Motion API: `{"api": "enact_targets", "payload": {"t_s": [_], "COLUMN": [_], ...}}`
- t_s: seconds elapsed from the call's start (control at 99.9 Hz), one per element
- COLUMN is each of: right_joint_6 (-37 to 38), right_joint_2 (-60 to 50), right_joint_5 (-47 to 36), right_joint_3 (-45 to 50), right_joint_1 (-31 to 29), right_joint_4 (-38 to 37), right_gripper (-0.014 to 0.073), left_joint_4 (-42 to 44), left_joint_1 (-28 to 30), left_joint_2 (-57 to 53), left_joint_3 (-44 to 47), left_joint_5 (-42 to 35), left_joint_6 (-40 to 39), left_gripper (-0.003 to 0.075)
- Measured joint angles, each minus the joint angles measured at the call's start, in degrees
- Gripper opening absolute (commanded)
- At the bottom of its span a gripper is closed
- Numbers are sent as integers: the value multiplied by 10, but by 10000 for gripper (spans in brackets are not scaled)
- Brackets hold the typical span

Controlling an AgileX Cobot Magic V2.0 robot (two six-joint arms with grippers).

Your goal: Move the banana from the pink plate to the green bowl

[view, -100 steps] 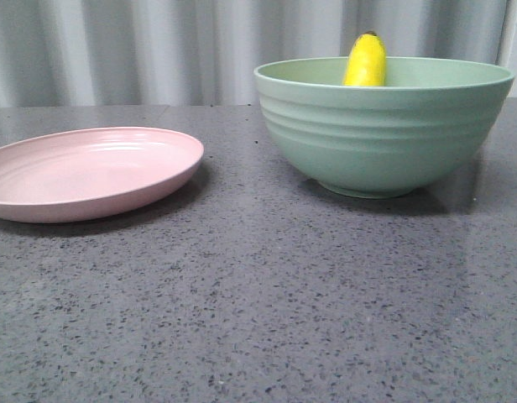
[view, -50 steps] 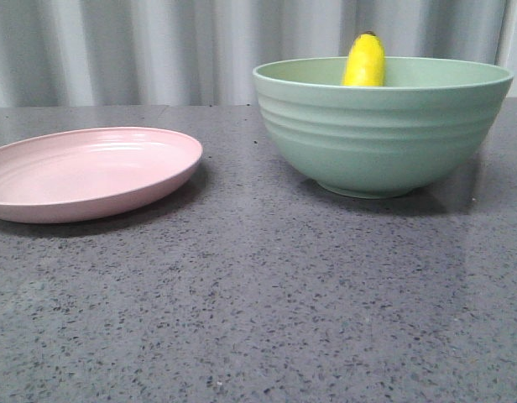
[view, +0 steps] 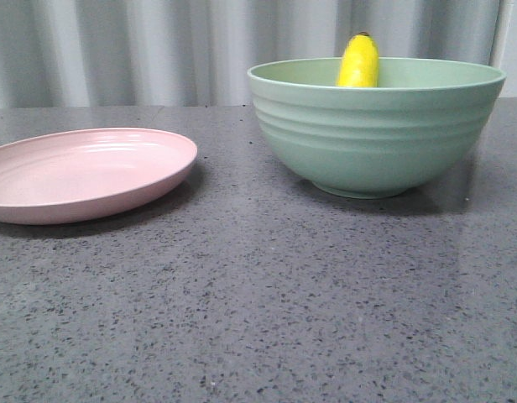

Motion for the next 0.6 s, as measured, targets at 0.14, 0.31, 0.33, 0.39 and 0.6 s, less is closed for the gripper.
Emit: {"api": "enact_targets", "payload": {"t_s": [0.14, 0.31, 0.33, 0.39, 0.6], "right_joint_6": [2, 18, 18, 19, 20], "right_joint_2": [-5, -20, -20, -20, -20], "right_joint_5": [-1, 46, 54, 80, 138], "right_joint_3": [30, 30, 30, 30, 30], "right_joint_1": [-45, -60, -60, -61, -63], "right_joint_4": [-9, -46, -51, -65, -86], "right_gripper": [-80, -80, -80, -79, -80], "left_joint_4": [0, 0, 0, 0, 0], "left_joint_1": [0, 0, 0, 0, 0], "left_joint_2": [0, 0, 0, 0, 0], "left_joint_3": [0, 0, 0, 0, 0], "left_joint_5": [0, 0, 0, 0, 0], "left_joint_6": [0, 0, 0, 0, 0], "left_gripper": [-19, -19, -19, -19, -19]}}
